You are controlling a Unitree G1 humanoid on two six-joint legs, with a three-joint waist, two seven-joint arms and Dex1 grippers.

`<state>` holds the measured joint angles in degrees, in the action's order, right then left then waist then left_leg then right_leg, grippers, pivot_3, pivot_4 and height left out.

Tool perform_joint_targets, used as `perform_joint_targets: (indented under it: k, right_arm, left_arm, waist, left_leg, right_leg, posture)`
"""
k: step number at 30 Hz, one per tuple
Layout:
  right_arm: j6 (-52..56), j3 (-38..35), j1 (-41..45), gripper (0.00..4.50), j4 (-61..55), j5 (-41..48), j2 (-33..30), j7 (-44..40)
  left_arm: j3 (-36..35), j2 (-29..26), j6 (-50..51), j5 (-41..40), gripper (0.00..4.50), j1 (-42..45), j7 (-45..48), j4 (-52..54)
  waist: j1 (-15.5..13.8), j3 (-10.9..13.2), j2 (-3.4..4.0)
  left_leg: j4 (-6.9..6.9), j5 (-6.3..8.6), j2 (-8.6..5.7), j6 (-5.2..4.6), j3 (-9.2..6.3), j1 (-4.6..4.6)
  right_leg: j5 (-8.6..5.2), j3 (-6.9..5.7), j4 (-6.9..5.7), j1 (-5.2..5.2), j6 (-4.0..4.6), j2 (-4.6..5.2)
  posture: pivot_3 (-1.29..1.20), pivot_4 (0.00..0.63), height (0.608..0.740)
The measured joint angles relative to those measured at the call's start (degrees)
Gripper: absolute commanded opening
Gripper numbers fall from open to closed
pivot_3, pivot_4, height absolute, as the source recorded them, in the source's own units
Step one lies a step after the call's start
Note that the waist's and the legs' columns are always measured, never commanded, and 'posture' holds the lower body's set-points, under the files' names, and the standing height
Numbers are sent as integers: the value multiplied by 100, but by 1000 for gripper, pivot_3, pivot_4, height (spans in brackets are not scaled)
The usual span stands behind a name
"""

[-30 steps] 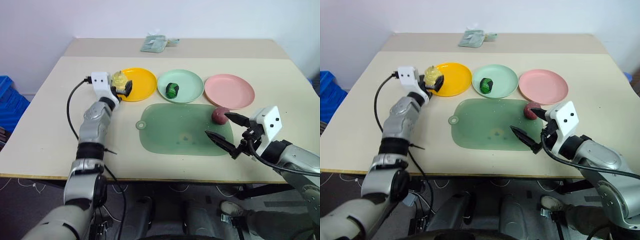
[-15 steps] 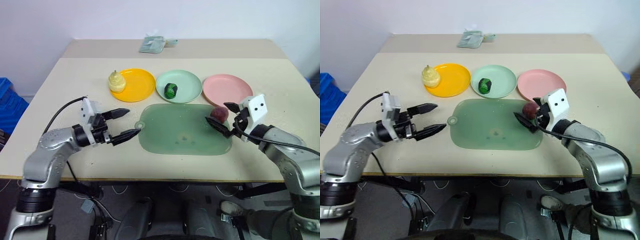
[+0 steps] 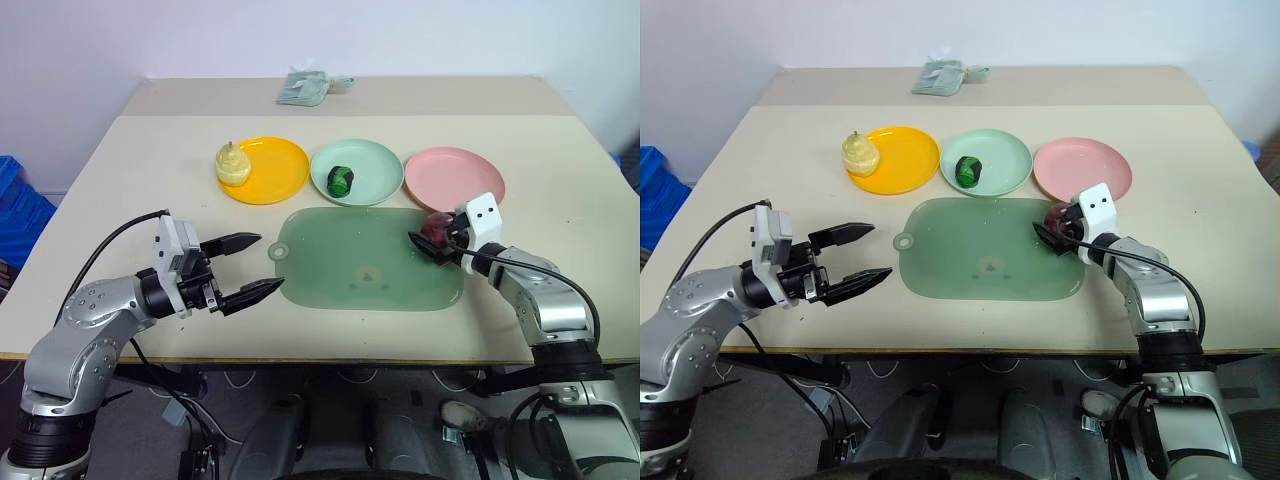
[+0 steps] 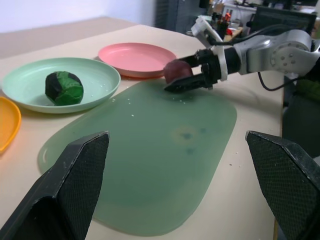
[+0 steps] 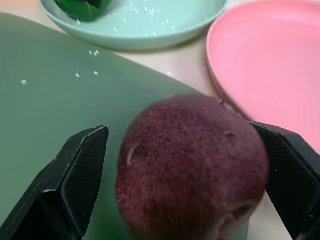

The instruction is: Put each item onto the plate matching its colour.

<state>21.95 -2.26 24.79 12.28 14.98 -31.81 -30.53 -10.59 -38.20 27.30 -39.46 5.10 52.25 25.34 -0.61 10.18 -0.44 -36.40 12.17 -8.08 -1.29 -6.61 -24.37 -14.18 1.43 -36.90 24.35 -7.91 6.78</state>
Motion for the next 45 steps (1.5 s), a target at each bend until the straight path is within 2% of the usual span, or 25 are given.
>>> perform_joint_targets:
  k: [2,4,5,11,15,21,24,27,28,30,31,37,40,43,45]
  right_arm:
    - [-114,-3,92,3624,153,-60,70,-13]
    - [-209,-29,117,2668,167,-92,141,6]
    - [-256,-34,123,2419,166,-94,162,21]
    - [-286,-221,167,2374,137,-66,177,83]
    - [-346,-410,975,2374,495,-54,199,209]
    - [-1226,-489,2671,2374,2968,-372,243,350]
    - [-1835,-461,3300,2374,4454,-681,323,487]
    - [-2256,-401,3661,2374,5403,-928,409,572]
    - [-2366,-376,3749,3415,5655,-1011,426,602]
    - [-2470,-374,3856,4252,5927,-1099,472,637]
    - [-2521,-374,3884,4447,6011,-1155,487,652]
    - [-2856,-378,3957,4447,6175,-1276,556,642]
    - [-2972,-396,3951,4447,6092,-1239,482,287]
    - [-2917,-507,3755,4447,5431,-1071,287,-282]
    - [-2574,-568,3165,4447,4224,-808,97,-718]
  left_arm:
    - [-28,0,1,-2,4500,-21,-58,35]
    - [-51,0,4,-5,4500,-30,-122,58]
    - [-52,0,7,-6,4500,-30,-144,63]
    - [-54,0,72,-8,4500,-33,-232,67]
    - [-47,3,115,-55,4500,-45,-269,94]
    - [-81,-22,250,-112,4500,-167,-456,302]
    - [-122,-69,257,3,4500,-340,-634,455]
    - [-162,-112,250,166,4500,-493,-832,618]
    - [-172,-112,250,219,4500,-554,-910,689]
    - [-200,-113,250,292,4500,-675,-1036,781]
    - [-201,-113,250,330,4500,-730,-1100,831]
    - [-204,-34,56,695,4500,-908,-1388,928]
    - [-198,15,-182,862,4500,-906,-1379,808]
    - [-195,39,-221,913,4500,-887,-1354,607]
    - [-207,123,-408,954,4500,-877,-1338,482]
  waist:
    - [5,0,0]
    - [2,0,0]
    - [0,0,0]
    - [4,1,2]
    - [44,7,12]
    - [120,6,11]
    - [164,7,13]
    - [177,8,14]
    - [178,8,14]
    - [178,8,14]
    - [177,8,14]
    - [160,9,16]
    - [161,10,17]
    - [155,12,21]
    - [123,10,18]
  left_leg:
    - [9,-3,0,4,0,2]
    - [18,-5,0,8,0,3]
    - [20,-6,1,9,-1,3]
    - [21,-7,1,10,-1,3]
    - [24,-8,4,12,2,5]
    - [31,-16,3,23,1,6]
    - [38,-24,3,38,3,6]
    - [45,-26,4,41,3,6]
    - [45,-27,4,42,3,6]
    - [45,-27,4,42,3,6]
    - [45,-27,4,42,3,6]
    - [44,-27,4,43,1,6]
    - [44,-27,3,43,2,6]
    - [46,-25,3,40,1,6]
    - [46,-17,3,27,-5,6]
  right_leg:
    - [0,1,0,2,1,0]
    - [-1,1,0,7,3,0]
    - [-2,1,0,8,4,0]
    - [-2,2,-1,9,5,-1]
    - [-2,3,-2,11,6,-2]
    - [-2,2,3,8,8,-2]
    - [-2,3,10,10,8,-2]
    - [-3,3,11,12,9,-3]
    - [-3,4,11,12,10,-3]
    - [-3,4,11,12,10,-4]
    - [-3,4,10,12,10,-4]
    - [-3,4,10,12,10,-6]
    - [-3,4,10,12,10,-6]
    - [-2,4,11,12,9,-6]
    - [-3,1,13,10,10,-6]
  posture:
    - [0,150,740]
    - [0,150,740]
    - [0,150,740]
    - [0,150,740]
    - [0,150,740]
    - [0,150,740]
    - [0,150,740]
    - [0,150,740]
    - [0,150,740]
    - [0,150,740]
    - [0,150,740]
    - [0,150,740]
    - [0,150,740]
    - [0,150,740]
    - [0,150,740]
